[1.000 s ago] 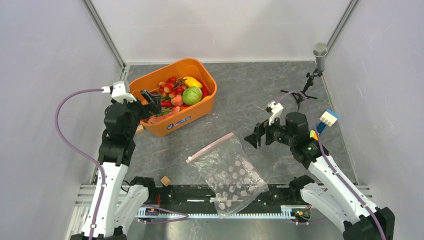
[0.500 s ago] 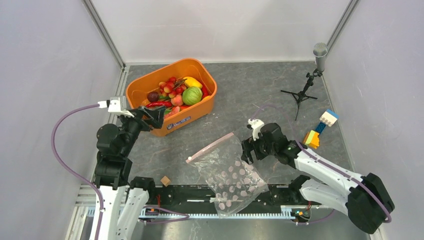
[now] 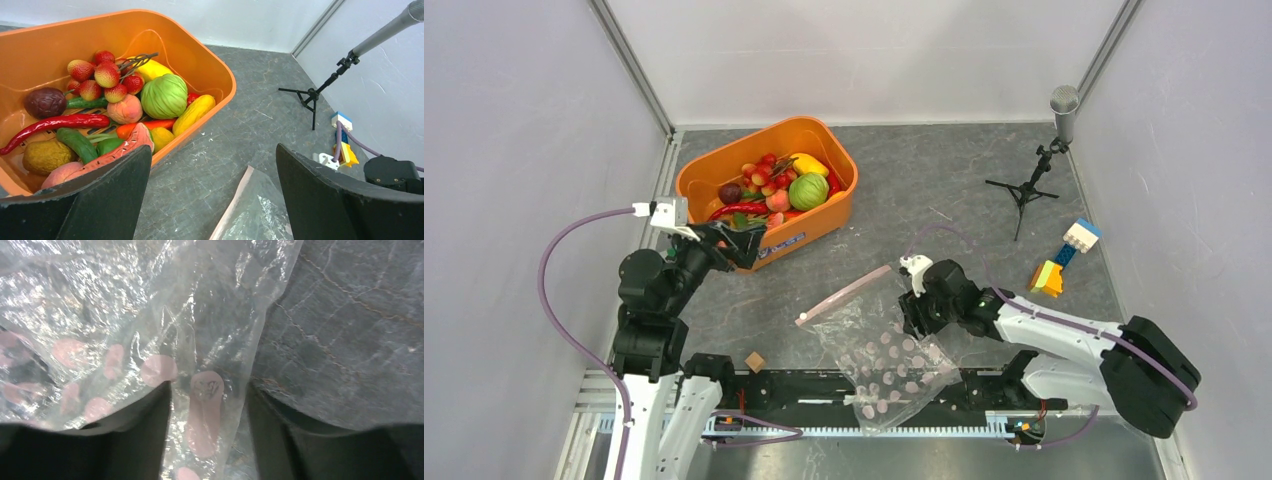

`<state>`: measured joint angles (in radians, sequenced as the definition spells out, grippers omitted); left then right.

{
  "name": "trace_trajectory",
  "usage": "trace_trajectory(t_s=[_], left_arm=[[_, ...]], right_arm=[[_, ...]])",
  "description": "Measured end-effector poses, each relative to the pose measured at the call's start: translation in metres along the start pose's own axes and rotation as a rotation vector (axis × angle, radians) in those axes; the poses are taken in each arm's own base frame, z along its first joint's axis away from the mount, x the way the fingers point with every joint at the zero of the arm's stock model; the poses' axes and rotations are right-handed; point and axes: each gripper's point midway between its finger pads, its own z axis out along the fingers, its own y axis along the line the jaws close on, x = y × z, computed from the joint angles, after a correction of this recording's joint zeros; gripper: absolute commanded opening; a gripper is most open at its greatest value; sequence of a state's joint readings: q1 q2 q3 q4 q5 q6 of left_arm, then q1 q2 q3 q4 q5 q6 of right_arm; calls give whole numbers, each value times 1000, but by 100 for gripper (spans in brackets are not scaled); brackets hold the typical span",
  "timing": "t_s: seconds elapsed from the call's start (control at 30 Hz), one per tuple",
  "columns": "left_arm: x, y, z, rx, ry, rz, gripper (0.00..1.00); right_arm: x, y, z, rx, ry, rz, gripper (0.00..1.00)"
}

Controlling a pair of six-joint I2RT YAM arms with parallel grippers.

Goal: Place the food in the zip-top bag and seal the zipper
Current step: Adjust the zipper food storage bag at the center of the board.

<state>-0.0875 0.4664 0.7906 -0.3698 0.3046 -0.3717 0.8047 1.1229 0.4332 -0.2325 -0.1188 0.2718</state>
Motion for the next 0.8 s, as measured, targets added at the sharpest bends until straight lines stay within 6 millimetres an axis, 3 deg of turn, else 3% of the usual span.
trace_trajectory(t_s=[0.13,0.2,0.37,0.6,0.8], left_arm=[[4,-2,0,16,15,2,100],[7,-2,0,21,28,5,100],[15,-3,-2,29,57,0,100],[27,-4,-4,45,96,-3,100],[32,-6,-9,56,114,3,100]], right_arm=[[-2,3,8,-11,-5,-17,12],[-3,1,10,-2,-6,-29,0],[-22,-12,10,68,-32,-111,0],[-85,-19,5,118,-116,-459,0],[-90,-41,13,181,-21,-746,0]])
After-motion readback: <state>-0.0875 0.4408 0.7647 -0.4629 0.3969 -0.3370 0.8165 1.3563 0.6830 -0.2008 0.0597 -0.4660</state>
